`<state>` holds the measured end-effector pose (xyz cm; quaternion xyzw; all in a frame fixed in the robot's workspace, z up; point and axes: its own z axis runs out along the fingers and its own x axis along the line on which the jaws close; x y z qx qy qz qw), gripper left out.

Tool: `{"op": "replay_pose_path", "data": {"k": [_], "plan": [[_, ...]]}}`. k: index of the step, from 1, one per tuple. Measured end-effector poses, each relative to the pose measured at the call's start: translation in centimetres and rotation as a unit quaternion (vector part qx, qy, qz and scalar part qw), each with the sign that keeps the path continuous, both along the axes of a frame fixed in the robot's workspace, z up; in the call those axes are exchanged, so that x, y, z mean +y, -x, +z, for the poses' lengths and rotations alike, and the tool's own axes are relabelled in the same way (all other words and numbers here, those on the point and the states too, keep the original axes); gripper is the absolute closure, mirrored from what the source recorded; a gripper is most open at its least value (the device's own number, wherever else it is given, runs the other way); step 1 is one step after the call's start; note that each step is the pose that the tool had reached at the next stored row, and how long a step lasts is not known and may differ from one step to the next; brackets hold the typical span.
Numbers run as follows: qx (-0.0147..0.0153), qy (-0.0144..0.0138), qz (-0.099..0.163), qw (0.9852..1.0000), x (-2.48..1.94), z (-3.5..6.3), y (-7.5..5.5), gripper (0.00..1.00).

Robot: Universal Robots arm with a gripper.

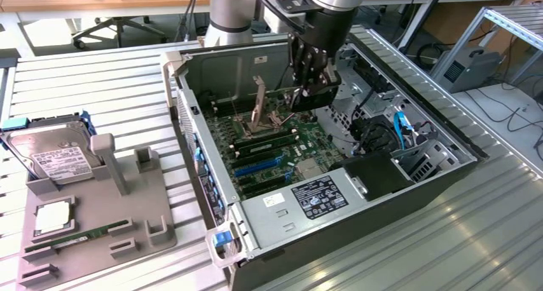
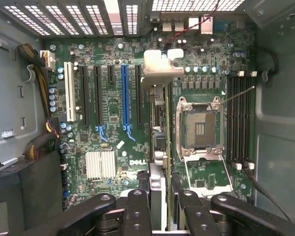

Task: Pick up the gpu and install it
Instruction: 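Insert the gpu into the slot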

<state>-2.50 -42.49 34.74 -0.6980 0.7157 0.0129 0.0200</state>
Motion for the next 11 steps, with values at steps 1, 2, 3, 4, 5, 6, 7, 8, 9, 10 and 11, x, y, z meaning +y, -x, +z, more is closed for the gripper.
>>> {"op": "replay_pose_path", "data": {"k": [1,2,3,4,5,6,7,8,9,10,11], "plan": [[0.0000,-0.0001,0.000,1.0000,-0.02,-0.01,0.00,0.73],[0.0000,0.0000,0.000,1.0000,-0.05,-0.01,0.00,0.73],[0.0000,0.0000,0.000,1.0000,-0.09,-0.01,0.00,0.73],[0.0000,0.0000,0.000,1.0000,-0.13,-0.01,0.00,0.73],[0.0000,0.0000,0.000,1.0000,-0.17,-0.02,0.00,0.73],[0.0000,0.0000,0.000,1.0000,-0.21,-0.02,0.00,0.73],[0.0000,0.0000,0.000,1.0000,-0.26,-0.03,0.00,0.73],[0.0000,0.0000,0.000,1.0000,-0.32,-0.03,0.00,0.73],[0.0000,-0.0001,0.000,1.0000,-0.40,-0.03,0.00,0.73],[0.0000,0.0000,0.000,1.0000,-0.43,-0.03,0.00,0.73],[0.0000,-0.0001,0.000,1.0000,-0.46,-0.04,0.00,0.73]]}}
